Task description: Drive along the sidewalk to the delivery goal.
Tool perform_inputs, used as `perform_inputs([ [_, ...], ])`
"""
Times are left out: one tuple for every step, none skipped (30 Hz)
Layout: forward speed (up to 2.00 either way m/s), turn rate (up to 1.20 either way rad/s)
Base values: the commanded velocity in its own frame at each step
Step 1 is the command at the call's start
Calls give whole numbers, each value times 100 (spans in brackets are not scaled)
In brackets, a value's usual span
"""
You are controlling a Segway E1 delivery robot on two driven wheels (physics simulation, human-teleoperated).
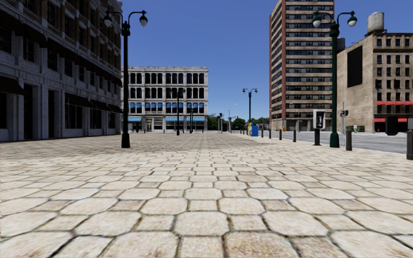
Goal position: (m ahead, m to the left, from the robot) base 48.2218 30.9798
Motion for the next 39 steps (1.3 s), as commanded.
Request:
perform_inputs([
  [200,0],
  [200,0],
  [200,0],
  [200,0],
  [200,0],
  [200,0],
  [200,0],
  [200,0],
  [200,0],
  [200,0],
  [200,0],
  [200,0],
  [200,0],
  [200,0],
  [200,0],
  [200,0],
  [200,0],
  [200,0],
  [200,0],
  [200,0],
  [200,0],
  [200,0],
  [200,0],
  [200,0],
  [200,0],
  [200,0],
  [200,0],
  [200,0],
  [200,0],
  [200,0],
  [200,0],
  [200,0],
  [200,0],
  [200,0],
  [200,0],
  [200,0],
  [200,0],
  [200,0],
  [200,0],
])
